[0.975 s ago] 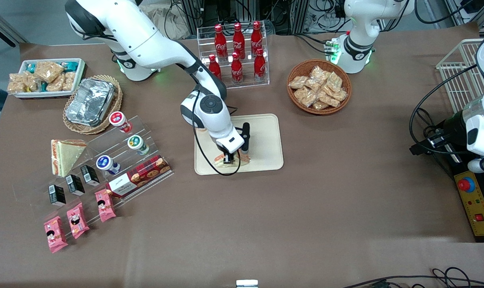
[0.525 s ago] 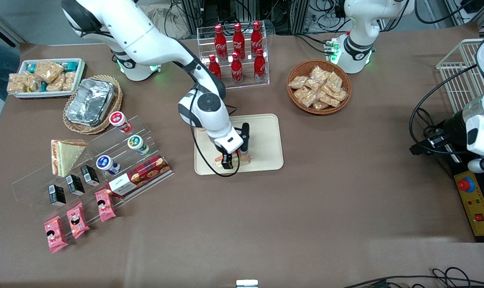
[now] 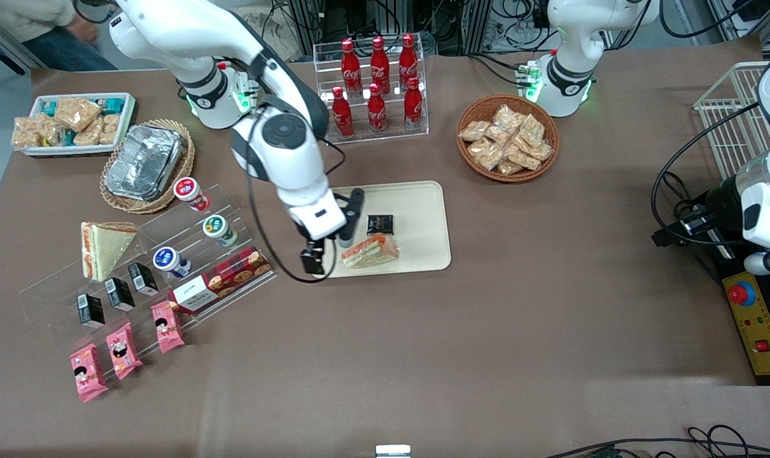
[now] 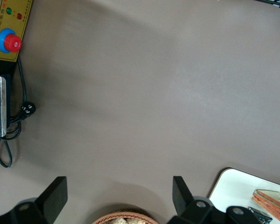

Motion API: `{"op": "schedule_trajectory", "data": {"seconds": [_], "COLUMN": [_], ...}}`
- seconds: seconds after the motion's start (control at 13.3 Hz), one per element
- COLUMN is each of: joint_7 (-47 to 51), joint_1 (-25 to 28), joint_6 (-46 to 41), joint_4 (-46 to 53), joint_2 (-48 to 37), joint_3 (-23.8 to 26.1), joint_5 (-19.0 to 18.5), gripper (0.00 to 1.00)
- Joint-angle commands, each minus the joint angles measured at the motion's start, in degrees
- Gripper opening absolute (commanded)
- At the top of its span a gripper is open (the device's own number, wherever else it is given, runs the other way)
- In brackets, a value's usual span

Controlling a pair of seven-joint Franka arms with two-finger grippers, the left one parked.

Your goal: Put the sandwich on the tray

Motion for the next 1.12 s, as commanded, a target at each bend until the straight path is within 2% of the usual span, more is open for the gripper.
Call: {"op": "schedule_trajectory", "data": {"seconds": [0.0, 0.07, 0.3, 0.38, 0.53, 0.6, 0.9, 1.05], "joint_7": [-0.01, -0.01, 0.16, 0.25, 0.08, -0.18, 0.61, 2.79], "joint_1": [-4.27, -7.69, -18.93, -23.15, -31.24, -33.97, -38.91, -39.10], "joint_6": [-5.24, -6.91, -11.31, -11.50, -11.67, -12.37, -15.19, -16.06], "joint_4": [-1.39, -1.30, -0.86, -0.42, 0.28, 0.37, 0.37, 0.37], "joint_2": [-6.09, -7.33, -9.88, -9.89, -9.36, -9.36, -10.07, -10.85], "joint_3": [-0.02, 0.06, 0.06, -0.03, -0.03, -0.03, -0.11, -0.20], "joint_5": [6.21, 8.33, 9.49, 11.32, 18.16, 19.59, 19.60, 19.43], "gripper": [0.99, 0.99, 0.99, 0.99, 0.99, 0.99, 0.99, 0.99]}}
